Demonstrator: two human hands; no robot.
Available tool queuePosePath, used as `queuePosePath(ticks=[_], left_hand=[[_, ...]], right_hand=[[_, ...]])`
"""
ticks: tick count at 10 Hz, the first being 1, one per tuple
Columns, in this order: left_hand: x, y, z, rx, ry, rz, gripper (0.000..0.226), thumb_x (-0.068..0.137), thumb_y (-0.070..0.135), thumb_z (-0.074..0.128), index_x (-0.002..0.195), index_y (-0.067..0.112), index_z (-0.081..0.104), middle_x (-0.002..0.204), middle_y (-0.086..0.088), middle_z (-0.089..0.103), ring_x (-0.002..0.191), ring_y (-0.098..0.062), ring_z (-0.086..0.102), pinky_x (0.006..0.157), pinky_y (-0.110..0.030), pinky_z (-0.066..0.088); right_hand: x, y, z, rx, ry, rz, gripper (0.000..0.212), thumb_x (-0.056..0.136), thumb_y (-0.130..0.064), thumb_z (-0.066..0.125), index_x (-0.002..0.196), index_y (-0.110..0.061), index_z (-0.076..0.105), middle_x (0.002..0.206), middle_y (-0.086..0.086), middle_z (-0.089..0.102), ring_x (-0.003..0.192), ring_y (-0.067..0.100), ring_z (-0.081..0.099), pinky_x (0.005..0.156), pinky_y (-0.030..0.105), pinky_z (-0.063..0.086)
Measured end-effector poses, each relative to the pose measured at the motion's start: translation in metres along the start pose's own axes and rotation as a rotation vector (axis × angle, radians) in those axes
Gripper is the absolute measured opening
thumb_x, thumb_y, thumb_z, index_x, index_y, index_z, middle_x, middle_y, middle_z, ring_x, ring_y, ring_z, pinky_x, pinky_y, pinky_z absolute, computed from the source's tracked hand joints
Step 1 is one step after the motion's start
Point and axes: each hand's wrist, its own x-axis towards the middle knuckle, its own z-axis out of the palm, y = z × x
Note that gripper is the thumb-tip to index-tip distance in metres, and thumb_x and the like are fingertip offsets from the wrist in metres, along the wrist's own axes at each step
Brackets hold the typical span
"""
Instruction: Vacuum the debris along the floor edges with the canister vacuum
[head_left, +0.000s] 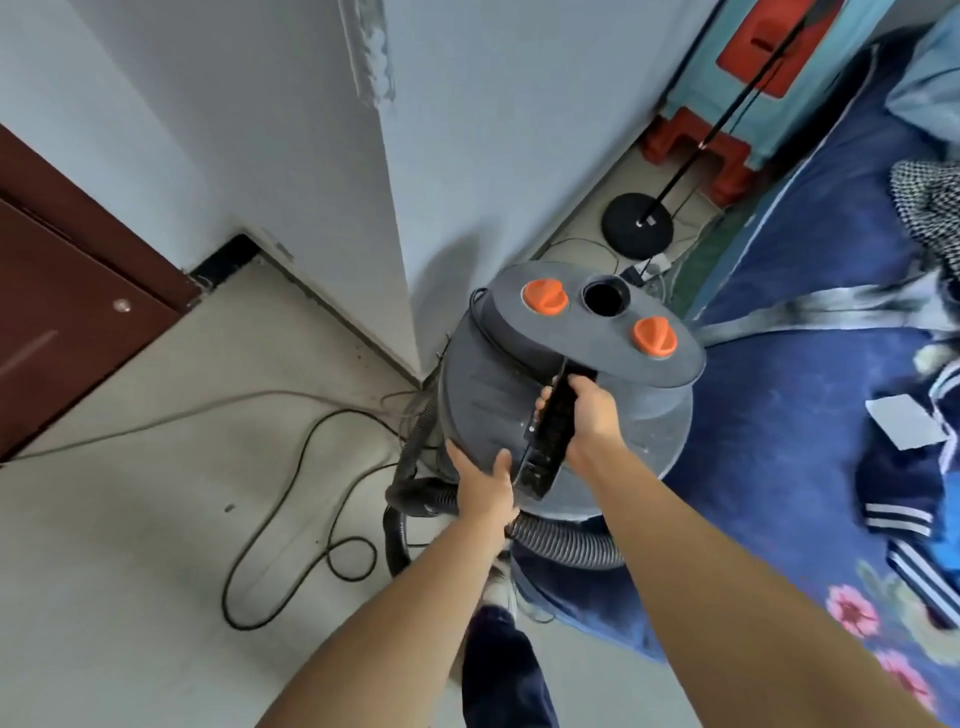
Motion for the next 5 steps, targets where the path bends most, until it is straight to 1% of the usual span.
queuePosePath(ticks=[1,2,3,4,5], left_hand=[[-0.008,0.022,-0.003,-0.036,-0.005,-0.112,0.074,0.098,0.014,0.053,0.153,0.035,0.008,0.155,-0.006,0.028,0.13,-0.036,0.041,0.094,-0.053,0.05],[-0.016,0.045,-0.009,0.06,-0.012,-0.111,0.057,0.096,0.005,0.052,0.146,0.02,0.03,0.152,-0.007,0.034,0.13,-0.033,0.041,0.094,-0.05,0.051],[-0.036,0.064,-0.012,0.173,-0.033,-0.057,0.051,0.096,0.002,0.051,0.143,0.01,0.033,0.149,-0.013,0.032,0.13,-0.033,0.037,0.098,-0.047,0.047],[-0.063,0.078,-0.01,0.324,-0.089,0.09,0.054,0.097,0.005,0.047,0.147,0.013,0.029,0.147,-0.012,0.032,0.122,-0.03,0.039,0.105,-0.047,0.041],[-0.096,0.083,-0.015,0.438,-0.174,0.252,0.047,0.097,0.01,0.048,0.143,0.011,0.04,0.139,-0.009,0.044,0.12,-0.028,0.045,0.101,-0.042,0.045]], right_hand=[[0.001,-0.007,-0.003,-0.107,0.009,0.023,0.023,0.099,-0.018,0.038,0.081,-0.006,0.049,0.053,0.01,0.058,0.055,0.024,0.054,0.061,0.035,0.045],[-0.01,-0.018,-0.003,-0.209,0.007,0.048,0.018,0.102,-0.02,0.039,0.095,-0.004,0.045,0.064,0.016,0.064,0.061,0.028,0.059,0.067,0.04,0.05],[-0.028,-0.025,-0.007,-0.358,-0.014,0.054,0.021,0.101,-0.023,0.042,0.112,-0.006,0.048,0.101,0.019,0.062,0.091,0.033,0.063,0.08,0.043,0.051],[-0.051,-0.033,-0.014,-0.624,0.007,-0.03,0.018,0.097,-0.02,0.042,0.107,-0.008,0.051,0.111,0.022,0.059,0.095,0.032,0.062,0.084,0.041,0.05],[-0.088,-0.054,-0.02,-0.916,0.08,-0.21,0.022,0.097,-0.018,0.044,0.112,-0.005,0.053,0.101,0.018,0.054,0.079,0.027,0.053,0.075,0.034,0.042]])
